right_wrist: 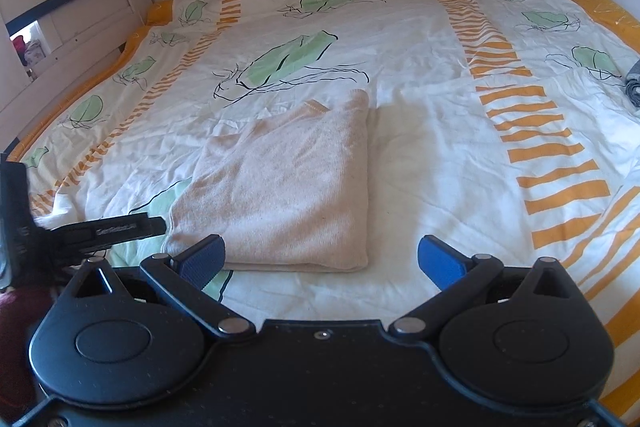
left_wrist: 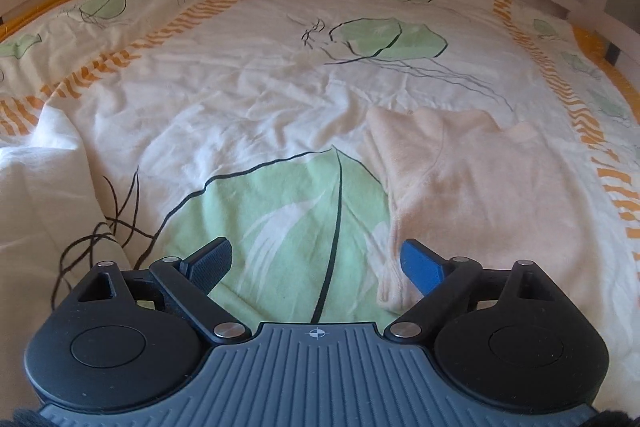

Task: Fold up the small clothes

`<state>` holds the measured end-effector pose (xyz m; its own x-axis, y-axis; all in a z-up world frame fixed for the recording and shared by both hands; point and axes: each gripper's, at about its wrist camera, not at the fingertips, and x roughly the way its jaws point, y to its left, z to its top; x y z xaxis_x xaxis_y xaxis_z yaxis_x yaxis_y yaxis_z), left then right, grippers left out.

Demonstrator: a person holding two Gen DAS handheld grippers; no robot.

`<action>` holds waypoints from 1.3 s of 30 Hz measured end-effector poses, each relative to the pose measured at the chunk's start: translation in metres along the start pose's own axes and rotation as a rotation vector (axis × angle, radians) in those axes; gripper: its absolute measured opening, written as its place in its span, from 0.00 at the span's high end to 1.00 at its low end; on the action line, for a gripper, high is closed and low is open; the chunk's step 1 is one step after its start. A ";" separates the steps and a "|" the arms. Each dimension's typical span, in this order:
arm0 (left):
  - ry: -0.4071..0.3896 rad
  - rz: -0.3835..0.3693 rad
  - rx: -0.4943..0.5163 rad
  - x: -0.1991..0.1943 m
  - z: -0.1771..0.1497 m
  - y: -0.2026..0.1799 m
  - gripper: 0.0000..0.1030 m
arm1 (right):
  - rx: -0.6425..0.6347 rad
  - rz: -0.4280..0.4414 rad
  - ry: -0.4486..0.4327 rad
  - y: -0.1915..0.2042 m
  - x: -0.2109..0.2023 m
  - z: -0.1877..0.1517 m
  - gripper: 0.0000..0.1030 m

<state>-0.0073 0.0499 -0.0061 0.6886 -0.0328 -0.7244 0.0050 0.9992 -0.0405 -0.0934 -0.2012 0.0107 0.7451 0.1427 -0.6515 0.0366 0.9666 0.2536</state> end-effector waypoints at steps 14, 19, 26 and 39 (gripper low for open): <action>-0.027 0.002 0.046 -0.059 -0.009 -0.029 0.10 | -0.013 -0.013 -0.044 0.010 -0.014 0.002 0.01; 0.002 0.014 0.078 -0.066 -0.017 -0.034 0.10 | 0.037 -0.004 -0.022 0.004 -0.015 0.000 0.01; 0.029 0.027 0.086 -0.069 -0.026 -0.036 0.10 | 0.000 -0.016 -0.011 0.004 -0.018 -0.006 0.01; 0.050 0.022 0.085 -0.069 -0.031 -0.039 0.10 | -0.065 -0.024 -0.001 0.011 -0.019 -0.012 0.01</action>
<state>-0.0777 0.0126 0.0237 0.6518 -0.0103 -0.7583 0.0536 0.9980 0.0325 -0.1149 -0.1904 0.0171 0.7450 0.1190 -0.6564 0.0112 0.9816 0.1907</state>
